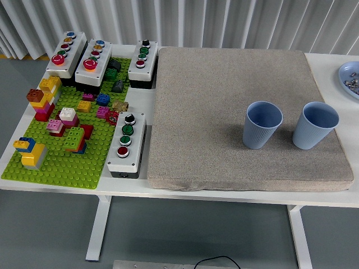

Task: Pick cup pour cup place

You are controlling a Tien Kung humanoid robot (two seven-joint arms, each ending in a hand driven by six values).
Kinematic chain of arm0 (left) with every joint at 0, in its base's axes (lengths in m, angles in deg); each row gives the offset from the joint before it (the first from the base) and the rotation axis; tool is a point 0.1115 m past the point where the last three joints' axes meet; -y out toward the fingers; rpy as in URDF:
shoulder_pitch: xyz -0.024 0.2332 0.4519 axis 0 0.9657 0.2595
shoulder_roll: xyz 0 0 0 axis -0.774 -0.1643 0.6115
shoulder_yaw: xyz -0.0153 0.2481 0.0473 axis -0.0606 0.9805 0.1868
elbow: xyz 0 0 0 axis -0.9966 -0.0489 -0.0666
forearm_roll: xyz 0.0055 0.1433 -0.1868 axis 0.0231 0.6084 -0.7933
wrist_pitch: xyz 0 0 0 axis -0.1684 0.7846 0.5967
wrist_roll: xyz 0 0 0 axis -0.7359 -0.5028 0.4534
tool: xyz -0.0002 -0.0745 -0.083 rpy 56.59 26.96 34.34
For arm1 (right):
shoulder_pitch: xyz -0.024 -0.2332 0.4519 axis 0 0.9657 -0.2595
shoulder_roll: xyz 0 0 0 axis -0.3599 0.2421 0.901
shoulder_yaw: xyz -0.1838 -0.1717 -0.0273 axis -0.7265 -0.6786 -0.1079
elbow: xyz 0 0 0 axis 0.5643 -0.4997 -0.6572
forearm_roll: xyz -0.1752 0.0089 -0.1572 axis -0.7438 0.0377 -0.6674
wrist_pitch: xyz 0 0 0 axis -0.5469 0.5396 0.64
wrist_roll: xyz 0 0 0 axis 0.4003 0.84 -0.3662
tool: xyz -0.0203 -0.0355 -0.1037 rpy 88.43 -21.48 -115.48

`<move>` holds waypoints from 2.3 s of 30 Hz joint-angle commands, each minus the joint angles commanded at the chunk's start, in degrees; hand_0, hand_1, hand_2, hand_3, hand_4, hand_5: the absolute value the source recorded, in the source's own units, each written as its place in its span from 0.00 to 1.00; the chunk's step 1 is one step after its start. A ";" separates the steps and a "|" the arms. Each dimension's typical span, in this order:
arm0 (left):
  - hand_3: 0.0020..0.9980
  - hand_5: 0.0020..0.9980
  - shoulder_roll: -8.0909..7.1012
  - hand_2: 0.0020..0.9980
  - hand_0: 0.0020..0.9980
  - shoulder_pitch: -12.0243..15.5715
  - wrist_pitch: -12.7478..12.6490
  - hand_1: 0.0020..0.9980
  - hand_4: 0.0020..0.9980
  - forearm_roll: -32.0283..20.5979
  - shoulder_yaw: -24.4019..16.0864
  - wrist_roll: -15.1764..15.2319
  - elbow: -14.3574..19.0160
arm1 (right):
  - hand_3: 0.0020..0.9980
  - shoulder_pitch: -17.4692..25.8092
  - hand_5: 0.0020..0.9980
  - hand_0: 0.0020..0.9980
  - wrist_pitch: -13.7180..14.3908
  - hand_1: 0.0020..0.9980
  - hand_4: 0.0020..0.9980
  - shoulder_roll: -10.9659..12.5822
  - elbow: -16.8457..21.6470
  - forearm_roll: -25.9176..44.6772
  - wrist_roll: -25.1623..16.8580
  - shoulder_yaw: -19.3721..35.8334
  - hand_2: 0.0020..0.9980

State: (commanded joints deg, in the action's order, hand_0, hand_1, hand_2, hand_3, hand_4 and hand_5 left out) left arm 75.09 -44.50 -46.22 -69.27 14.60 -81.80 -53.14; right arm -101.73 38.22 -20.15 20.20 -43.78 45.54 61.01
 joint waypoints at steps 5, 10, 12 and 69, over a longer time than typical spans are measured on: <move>0.64 0.94 -0.06 0.79 0.71 0.30 -0.02 0.73 0.51 -1.00 0.54 0.21 0.00 | 0.94 -0.30 1.00 0.93 0.00 0.87 0.78 -0.26 0.04 0.08 0.22 -1.03 0.92; 0.65 0.94 -0.08 0.79 0.71 0.36 -0.03 0.73 0.51 -1.02 0.62 0.20 0.00 | 0.94 -0.19 1.00 0.94 0.00 0.87 0.78 -0.39 -0.02 0.12 0.49 -1.16 0.92; 0.65 0.94 -0.08 0.79 0.71 0.34 -0.07 0.73 0.51 -1.17 0.68 0.22 0.00 | 0.94 -0.18 1.00 0.94 0.00 0.87 0.78 -0.33 -0.02 0.24 0.52 -1.14 0.92; 0.65 0.94 -0.16 0.79 0.71 -0.21 -0.14 0.73 0.51 0.76 -0.99 0.08 0.00 | 0.93 -0.16 1.00 0.94 0.00 0.86 0.76 0.22 0.50 0.04 1.39 -0.43 0.92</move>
State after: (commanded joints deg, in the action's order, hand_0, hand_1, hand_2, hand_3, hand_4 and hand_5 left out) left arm 74.93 -44.71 -46.35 -68.52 13.61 -81.72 -53.14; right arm -101.88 38.22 -19.92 20.70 -43.74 46.93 60.58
